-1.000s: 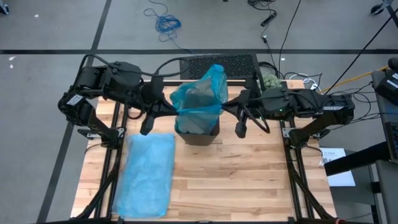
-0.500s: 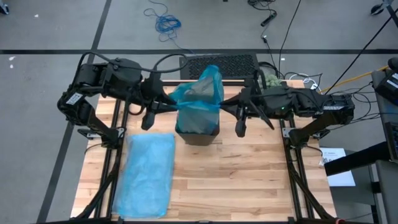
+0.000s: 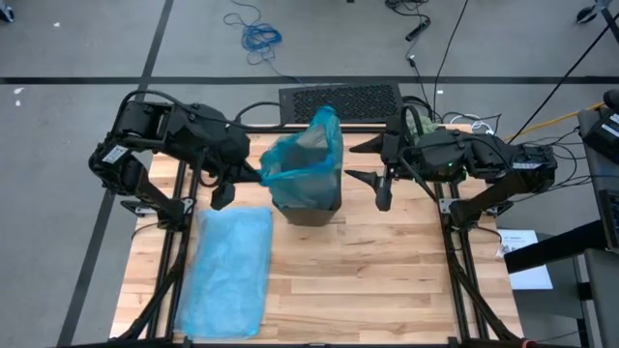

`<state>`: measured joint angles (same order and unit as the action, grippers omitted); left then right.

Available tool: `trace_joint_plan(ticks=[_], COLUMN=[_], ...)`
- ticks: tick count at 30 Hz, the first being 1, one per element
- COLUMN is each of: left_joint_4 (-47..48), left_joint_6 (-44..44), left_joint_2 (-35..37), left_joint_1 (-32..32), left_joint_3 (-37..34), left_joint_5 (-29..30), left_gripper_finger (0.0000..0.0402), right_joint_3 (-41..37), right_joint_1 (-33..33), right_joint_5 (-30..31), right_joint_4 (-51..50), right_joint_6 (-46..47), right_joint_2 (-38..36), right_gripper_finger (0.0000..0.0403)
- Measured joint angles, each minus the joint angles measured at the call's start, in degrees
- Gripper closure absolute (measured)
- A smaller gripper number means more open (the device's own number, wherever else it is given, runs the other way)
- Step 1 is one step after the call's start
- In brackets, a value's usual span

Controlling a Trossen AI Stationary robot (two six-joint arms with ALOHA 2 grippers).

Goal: Place trash/remove bag and relplace
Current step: Remove the trash bag from the trash bin

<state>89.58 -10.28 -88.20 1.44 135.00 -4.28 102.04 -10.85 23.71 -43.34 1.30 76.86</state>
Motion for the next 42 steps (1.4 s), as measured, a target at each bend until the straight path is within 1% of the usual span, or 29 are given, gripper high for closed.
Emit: trace_joint_plan(ticks=[5, 9, 13, 16, 21, 23, 25, 27, 29, 30, 32, 36, 42], left_joint_4=[0.4, -0.3, -2.4, -3.4, -3.8, -3.8, -3.8, -3.8, -3.8, -3.8, -3.8, -3.5, -2.6], left_joint_6=[-2.7, -3.3, -2.9, -2.9, -3.0, -3.0, -3.6, -4.2, -4.3, -4.3, -4.4, -4.5, -5.8], left_joint_2=[0.5, 0.7, 0.6, 0.7, 0.6, 0.6, 0.6, 0.6, 0.6, 0.6, 0.6, 0.6, 0.6], left_joint_1=[0.6, 0.6, 0.6, 0.6, 0.6, 0.6, 0.6, 0.6, 0.6, 0.6, 0.6, 0.6, 0.6], left_joint_3=[0.0, 0.0, 0.0, 0.0, 0.0, 0.0, 0.0, 0.0, 0.0, 0.0, 0.0, 0.0, 0.0], left_joint_5=[0.0, 0.0, 0.1, 0.1, 0.1, 0.1, 0.1, 0.1, 0.1, 0.1, 0.2, 0.4, 1.3], left_gripper_finger=[0.0401, 0.0401, 0.0401, 0.0401, 0.0401, 0.0401, 0.0401, 0.0401, 0.0401, 0.0401, 0.0401, 0.0401, 0.0401], right_joint_3=[0.0, 0.0, 0.0, 0.0, 0.0, 0.0, 0.0, 0.0, 0.0, 0.0, 0.0, 0.0, 0.0], right_joint_1=[0.7, 3.1, 6.0, 8.4, 11.2, 12.3, 13.0, 13.2, 13.2, 13.2, 13.1, 13.1, 13.1], right_joint_5=[-0.4, -4.6, -6.8, -9.0, -9.4, -13.3, -16.4, -16.8, -16.8, -16.6, -16.4, -15.8, -11.5], right_joint_4=[-0.6, -0.6, -0.5, 1.5, 4.6, 4.9, 5.5, 5.5, 5.5, 5.5, 5.8, 7.0, 11.5], right_joint_6=[-3.5, -5.6, -9.0, -12.2, -14.0, -14.0, -14.0, -14.6, -16.4, -17.9, -19.4, -19.6, -19.2], right_joint_2=[0.2, 0.9, 2.9, 4.5, 5.8, 5.8, 5.8, 5.8, 5.8, 5.8, 5.8, 5.6, 3.1], right_gripper_finger=[0.0189, 0.0206, 0.0219, 0.0222, 0.0227, 0.0242, 0.0270, 0.0316, 0.0371, 0.0387, 0.0393, 0.0401, 0.0403])
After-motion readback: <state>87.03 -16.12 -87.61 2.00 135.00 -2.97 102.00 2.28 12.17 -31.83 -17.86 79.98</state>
